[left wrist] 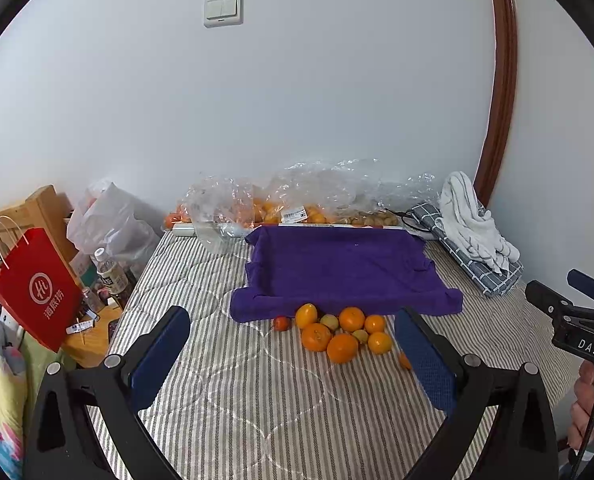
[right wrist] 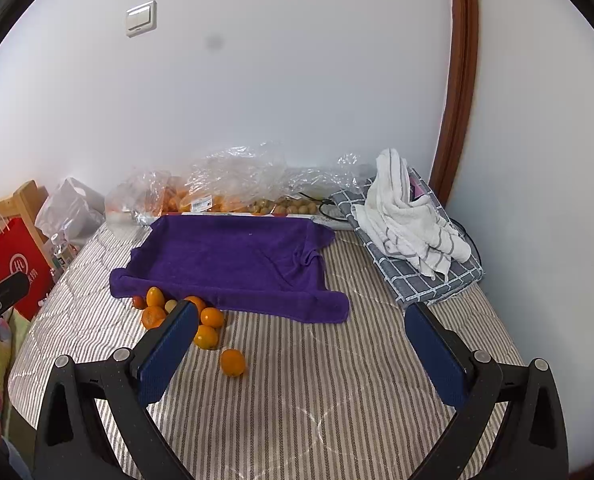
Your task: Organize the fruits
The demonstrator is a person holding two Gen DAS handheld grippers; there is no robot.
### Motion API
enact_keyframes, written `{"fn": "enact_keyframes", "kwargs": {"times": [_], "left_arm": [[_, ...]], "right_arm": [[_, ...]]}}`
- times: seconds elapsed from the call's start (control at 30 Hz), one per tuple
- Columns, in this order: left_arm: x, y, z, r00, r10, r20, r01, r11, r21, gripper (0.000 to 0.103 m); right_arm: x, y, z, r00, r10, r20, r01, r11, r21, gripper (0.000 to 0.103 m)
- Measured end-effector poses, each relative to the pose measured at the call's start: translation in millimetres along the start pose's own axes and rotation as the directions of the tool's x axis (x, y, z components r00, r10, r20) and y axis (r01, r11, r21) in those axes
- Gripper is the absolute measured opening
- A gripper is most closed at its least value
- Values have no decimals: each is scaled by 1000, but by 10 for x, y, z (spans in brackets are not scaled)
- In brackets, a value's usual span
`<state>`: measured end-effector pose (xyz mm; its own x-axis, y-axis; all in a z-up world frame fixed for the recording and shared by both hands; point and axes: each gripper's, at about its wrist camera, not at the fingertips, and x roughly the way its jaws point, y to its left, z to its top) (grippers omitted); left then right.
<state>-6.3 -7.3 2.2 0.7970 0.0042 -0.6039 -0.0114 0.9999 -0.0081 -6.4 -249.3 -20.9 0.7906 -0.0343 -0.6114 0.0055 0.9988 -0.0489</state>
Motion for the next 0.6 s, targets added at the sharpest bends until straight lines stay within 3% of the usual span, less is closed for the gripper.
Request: {"fn": "enact_keyframes", "kwargs": {"times": [0.6], "left_arm": [[-28,-45,-5,1000,-19,5,19,1000,1,103]], "right_arm": [[-13,-35,-14,1000,1,1,-1,1000,6,102]]}}
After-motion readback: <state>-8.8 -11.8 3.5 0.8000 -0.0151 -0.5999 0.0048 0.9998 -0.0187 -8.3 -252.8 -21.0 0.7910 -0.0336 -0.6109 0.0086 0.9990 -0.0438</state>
